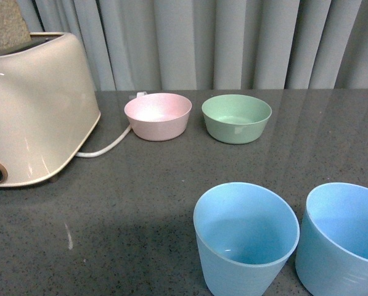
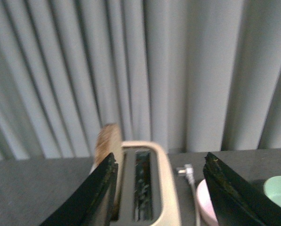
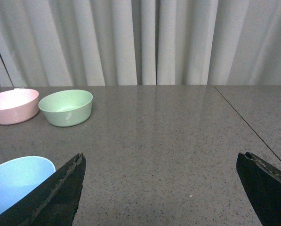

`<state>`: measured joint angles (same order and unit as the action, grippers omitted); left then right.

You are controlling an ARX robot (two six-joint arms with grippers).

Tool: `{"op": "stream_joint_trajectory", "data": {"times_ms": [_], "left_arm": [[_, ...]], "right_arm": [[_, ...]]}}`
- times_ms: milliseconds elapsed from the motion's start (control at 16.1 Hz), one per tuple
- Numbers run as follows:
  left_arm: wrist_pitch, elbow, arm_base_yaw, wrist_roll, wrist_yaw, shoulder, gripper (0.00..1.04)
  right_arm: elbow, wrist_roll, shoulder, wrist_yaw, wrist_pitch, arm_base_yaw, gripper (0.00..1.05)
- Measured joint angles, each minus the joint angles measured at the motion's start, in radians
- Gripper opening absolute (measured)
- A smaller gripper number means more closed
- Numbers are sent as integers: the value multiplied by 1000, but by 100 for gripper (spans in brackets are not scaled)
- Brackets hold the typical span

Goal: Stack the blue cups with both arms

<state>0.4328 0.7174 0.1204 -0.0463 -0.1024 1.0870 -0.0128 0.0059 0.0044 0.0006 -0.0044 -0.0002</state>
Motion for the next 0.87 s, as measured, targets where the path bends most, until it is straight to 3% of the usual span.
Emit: {"op": "stream_joint_trajectory", "data": {"times_ms": [62, 125, 561, 872], "left_arm": [[100, -298, -36, 39, 25, -117, 10], [123, -344, -47, 44, 32, -166, 1], [137, -443, -123, 43, 89, -240, 1], [136, -505, -119, 43, 103, -294, 1]], "right_arm": [[0, 0, 0, 0, -1, 0, 98], [0, 0, 0, 0, 0, 0, 98], [0, 0, 0, 0, 0, 0, 98], [0, 0, 0, 0, 0, 0, 98]]}}
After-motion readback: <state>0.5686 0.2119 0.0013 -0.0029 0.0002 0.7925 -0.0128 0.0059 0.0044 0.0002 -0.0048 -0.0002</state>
